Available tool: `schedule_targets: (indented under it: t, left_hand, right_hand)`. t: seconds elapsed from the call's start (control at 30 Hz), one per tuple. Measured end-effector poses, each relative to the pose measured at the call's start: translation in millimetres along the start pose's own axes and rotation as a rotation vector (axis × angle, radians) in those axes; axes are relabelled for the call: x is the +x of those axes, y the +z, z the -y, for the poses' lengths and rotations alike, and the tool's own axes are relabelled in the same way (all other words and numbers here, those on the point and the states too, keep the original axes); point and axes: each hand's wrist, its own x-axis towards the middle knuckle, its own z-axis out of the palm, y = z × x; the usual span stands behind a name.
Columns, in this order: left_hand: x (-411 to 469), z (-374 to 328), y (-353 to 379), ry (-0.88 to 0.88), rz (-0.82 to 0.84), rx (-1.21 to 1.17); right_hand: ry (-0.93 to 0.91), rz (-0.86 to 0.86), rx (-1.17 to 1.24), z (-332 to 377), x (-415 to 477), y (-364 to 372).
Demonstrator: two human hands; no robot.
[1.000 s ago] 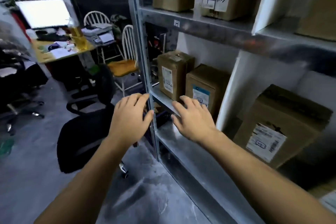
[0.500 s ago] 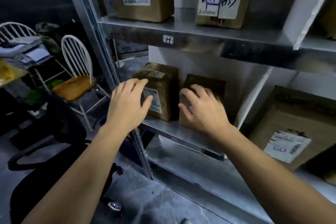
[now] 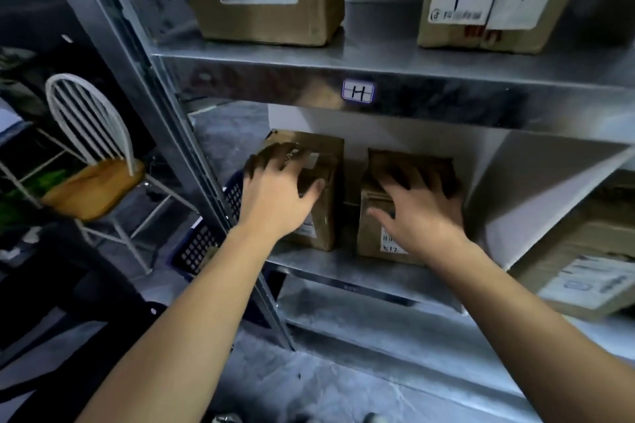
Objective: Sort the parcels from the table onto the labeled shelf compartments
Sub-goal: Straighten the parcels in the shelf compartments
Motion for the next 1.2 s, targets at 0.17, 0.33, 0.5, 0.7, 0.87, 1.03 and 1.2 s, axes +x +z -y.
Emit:
schedule_targets:
  t: [0.17,0.33,0.5,0.7,0.87,1.03,1.2]
  left_hand:
    - [6.7,8.2,16.0,0.062,0.063,-0.107]
    - [0.8,7.1,25.0,0.153,-0.054,-0.119]
    - [1.7,4.9,29.0,0.152,-0.047,-0.132]
    - [4.5,3.1,32.9,0.156,-0.045,-0.092]
    - [3.4,1.0,34.5,0.128,-0.037,-0.095]
    - [3.7,5.2,31.2,0.139,-0.047,-0.084]
    - [5.6,3.5,27.0,0.123,0.006,-0.082]
  right_hand:
    - [0.093,-0.013,-0.036,3.8,-2.4,6.1]
    - [0.131,-0.028,-0.058,9.5,-12.1,0.2]
    - [0.192,-0.024,-0.074,-4.4,-22.6,-5.6]
    - [0.153,-0.079,-0.098,1.1,-31.2,3.1]
    - [0.153,-0.12,-0.074,3.2,-32.7,6.9]
    - [0.144,-0.118,-0.043,-0.2,-29.8,3.3]
    - [0.142,-0.135,-0.014,7.4,-31.9,-0.9]
